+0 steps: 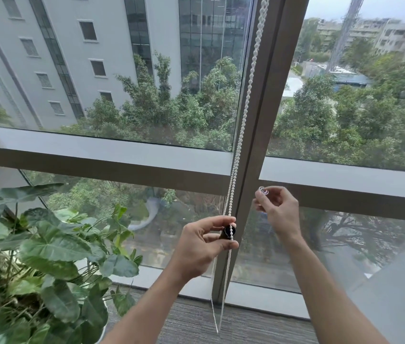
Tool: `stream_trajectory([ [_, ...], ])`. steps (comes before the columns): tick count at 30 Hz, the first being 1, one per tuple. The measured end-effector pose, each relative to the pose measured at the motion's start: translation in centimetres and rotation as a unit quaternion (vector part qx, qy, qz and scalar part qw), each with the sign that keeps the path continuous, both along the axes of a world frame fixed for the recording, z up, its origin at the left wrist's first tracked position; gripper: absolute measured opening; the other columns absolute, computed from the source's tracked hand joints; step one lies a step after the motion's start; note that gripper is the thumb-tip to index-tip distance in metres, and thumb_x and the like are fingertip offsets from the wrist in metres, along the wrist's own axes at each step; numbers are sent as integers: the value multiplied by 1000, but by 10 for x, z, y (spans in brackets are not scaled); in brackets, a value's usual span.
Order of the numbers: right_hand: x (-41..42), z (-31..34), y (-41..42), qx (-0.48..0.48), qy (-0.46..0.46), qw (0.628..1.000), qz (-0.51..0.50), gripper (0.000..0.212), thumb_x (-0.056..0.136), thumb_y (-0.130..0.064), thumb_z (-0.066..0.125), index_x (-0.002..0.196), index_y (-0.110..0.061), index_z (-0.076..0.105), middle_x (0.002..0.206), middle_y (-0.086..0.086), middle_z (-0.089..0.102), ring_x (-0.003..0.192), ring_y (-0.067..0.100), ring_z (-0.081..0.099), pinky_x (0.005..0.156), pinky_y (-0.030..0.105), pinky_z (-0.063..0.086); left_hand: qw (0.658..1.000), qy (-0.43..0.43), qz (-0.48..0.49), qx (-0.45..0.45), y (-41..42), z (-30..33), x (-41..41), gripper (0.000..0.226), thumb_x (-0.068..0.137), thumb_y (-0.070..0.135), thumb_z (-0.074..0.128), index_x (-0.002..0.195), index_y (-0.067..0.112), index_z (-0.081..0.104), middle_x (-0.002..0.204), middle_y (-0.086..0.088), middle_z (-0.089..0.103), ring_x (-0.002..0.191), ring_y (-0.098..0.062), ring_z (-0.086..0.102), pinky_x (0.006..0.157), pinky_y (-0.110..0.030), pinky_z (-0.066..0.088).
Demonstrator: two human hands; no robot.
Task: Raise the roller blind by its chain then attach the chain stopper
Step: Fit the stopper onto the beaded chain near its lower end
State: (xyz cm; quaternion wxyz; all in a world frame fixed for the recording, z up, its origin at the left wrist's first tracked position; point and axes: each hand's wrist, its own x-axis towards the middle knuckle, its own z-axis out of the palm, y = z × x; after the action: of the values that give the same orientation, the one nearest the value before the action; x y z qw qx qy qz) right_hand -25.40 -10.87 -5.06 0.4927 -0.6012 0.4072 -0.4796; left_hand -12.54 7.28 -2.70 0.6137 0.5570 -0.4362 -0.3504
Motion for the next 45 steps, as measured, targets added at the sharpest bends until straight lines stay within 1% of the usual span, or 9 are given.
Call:
stream_trajectory([
  [3, -4, 2, 41, -5, -27, 997, 67, 14, 84, -5, 74, 96, -4, 67, 85, 13, 73, 76, 31, 74, 73, 42, 61, 1000, -3, -3, -3, 0, 1, 2, 48, 67, -3, 83, 99, 32, 75, 96, 1, 78, 90, -16, 72, 86, -30, 57],
  [7, -10, 9, 74, -33, -20, 991, 132, 20, 82, -7, 75, 101, -9, 71, 81, 12, 74, 71, 26, 72, 71, 31, 59, 1000, -10, -8, -8, 0, 0, 5, 47, 68, -2, 83, 103, 27, 74, 96, 0, 78, 92, -15, 71, 84, -29, 57],
  [12, -13, 17, 95, -77, -28, 984, 159, 33, 84, -9, 68, 116, -11, 69, 95, 21, 69, 73, 27, 72, 74, 32, 59, 1000, 5, -9, -21, 3, 0, 8, 45, 69, -4, 82, 105, 20, 72, 95, 0, 77, 91, -11, 70, 78, -23, 57],
  [16, -14, 22, 104, -154, 30, 972, 173, 45, 89, 7, 61, 123, -21, 65, 101, 7, 59, 80, 15, 68, 78, 29, 58, 999, 18, -4, -29, 3, 0, 12, 43, 69, -5, 81, 105, 18, 72, 98, -5, 75, 93, -11, 69, 78, -22, 57],
  [20, -14, 30, 112, -223, 110, 955, 159, 50, 91, 5, 60, 124, -32, 62, 105, -2, 57, 84, 12, 65, 78, 27, 57, 999, 24, -5, -31, 3, -2, 15, 44, 66, 0, 84, 101, 25, 73, 98, -5, 76, 95, -16, 69, 81, -29, 58],
  [23, -12, 36, 115, -254, 153, 946, 134, 41, 90, -4, 66, 124, -27, 66, 103, -7, 59, 80, 14, 65, 77, 30, 57, 999, 15, -13, -27, 2, -4, 16, 43, 67, 2, 85, 104, 20, 73, 100, -7, 76, 97, -19, 70, 82, -31, 58],
  [28, -12, 48, 117, -279, 190, 934, 115, 23, 84, -8, 74, 105, -17, 72, 97, -3, 67, 83, 12, 66, 77, 31, 55, 999, 1, -27, -28, 2, -5, 19, 43, 68, -1, 83, 108, 11, 73, 102, -9, 76, 101, -26, 69, 84, -37, 60],
  [35, -9, 54, 121, -357, 254, 890, 126, 29, 89, -2, 67, 116, -12, 72, 101, 2, 63, 89, 6, 56, 81, 6, 40, 998, -11, -48, -38, 2, -4, 17, 44, 69, -2, 83, 109, 13, 73, 98, -6, 77, 98, -28, 69, 82, -35, 60],
  [45, -10, 57, 123, -392, 290, 862, 140, 30, 90, 0, 60, 118, -7, 70, 104, 6, 62, 88, 3, 54, 82, 4, 39, 997, -17, -71, -40, 1, -3, 21, 42, 69, 1, 83, 107, 15, 74, 96, -8, 77, 96, -30, 70, 81, -39, 60],
])
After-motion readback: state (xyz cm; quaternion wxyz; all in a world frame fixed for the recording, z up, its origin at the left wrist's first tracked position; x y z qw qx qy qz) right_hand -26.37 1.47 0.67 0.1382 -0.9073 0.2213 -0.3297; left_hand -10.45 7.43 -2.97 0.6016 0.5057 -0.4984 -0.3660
